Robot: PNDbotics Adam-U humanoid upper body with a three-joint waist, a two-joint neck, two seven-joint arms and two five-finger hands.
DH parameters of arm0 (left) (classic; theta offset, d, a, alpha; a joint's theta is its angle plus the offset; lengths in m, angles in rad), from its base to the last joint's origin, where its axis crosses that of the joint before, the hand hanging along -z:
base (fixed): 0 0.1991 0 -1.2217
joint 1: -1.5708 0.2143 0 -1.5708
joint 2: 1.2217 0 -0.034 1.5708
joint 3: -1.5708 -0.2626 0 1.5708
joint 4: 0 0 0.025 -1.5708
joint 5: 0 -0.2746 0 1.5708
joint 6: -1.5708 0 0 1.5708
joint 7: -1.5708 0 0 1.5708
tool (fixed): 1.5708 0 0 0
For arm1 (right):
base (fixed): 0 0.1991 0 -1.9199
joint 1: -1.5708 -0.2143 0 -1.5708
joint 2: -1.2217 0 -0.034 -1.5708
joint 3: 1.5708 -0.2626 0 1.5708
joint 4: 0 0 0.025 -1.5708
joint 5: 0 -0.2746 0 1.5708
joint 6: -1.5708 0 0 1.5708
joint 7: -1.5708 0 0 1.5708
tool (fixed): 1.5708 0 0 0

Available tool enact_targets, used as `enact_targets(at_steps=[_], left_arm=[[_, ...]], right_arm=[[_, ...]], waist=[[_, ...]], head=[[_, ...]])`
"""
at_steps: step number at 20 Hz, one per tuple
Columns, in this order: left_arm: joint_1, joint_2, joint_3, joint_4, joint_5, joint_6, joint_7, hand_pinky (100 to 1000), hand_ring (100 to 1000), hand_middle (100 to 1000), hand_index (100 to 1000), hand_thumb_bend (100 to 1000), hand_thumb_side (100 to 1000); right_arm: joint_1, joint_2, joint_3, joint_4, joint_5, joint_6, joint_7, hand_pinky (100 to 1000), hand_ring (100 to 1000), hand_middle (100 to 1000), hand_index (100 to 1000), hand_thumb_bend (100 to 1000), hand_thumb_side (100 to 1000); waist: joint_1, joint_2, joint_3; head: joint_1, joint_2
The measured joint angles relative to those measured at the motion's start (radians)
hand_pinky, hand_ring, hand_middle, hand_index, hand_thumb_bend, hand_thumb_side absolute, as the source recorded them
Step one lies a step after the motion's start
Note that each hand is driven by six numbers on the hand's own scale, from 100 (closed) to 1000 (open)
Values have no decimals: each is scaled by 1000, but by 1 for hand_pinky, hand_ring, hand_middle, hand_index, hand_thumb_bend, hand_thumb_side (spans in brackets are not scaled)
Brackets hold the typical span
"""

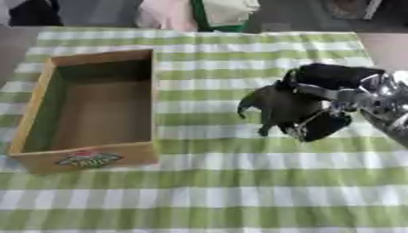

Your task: Pick up objects on the table and place them in the box.

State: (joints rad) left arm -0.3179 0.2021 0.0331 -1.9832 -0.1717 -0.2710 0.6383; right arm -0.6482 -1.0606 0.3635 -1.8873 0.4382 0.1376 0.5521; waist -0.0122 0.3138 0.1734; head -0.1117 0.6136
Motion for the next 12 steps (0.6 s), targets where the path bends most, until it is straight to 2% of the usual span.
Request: enact_targets(at_steps=[3,5,8,12], left_arm=[[2,0,-1,0,1,0,-3,422,575,625,696,344,845],[5,0,-2,0,2,1,-5,423,575,625,696,344,844],[10,1,-6,0,3,3,-8,423,576,625,697,345,843],[12,1,-7,0,5,4,-10,423,576,625,697,345,842]], right_arm=[[-100,19,16,14,0,-9,21,739,718,414,484,100,199],[-191,57,41,56,8,-21,53,740,719,415,485,100,200],[-335,150,86,159,35,-51,110,741,720,420,489,100,198],[-493,311,138,348,95,-104,179,744,723,425,494,100,197]], waist=[[-5,-12,3],[-7,-20,5],[-8,-28,5],[-8,-37,15]], head=[[-1,1],[-4,2],[-8,10],[-24,11]])
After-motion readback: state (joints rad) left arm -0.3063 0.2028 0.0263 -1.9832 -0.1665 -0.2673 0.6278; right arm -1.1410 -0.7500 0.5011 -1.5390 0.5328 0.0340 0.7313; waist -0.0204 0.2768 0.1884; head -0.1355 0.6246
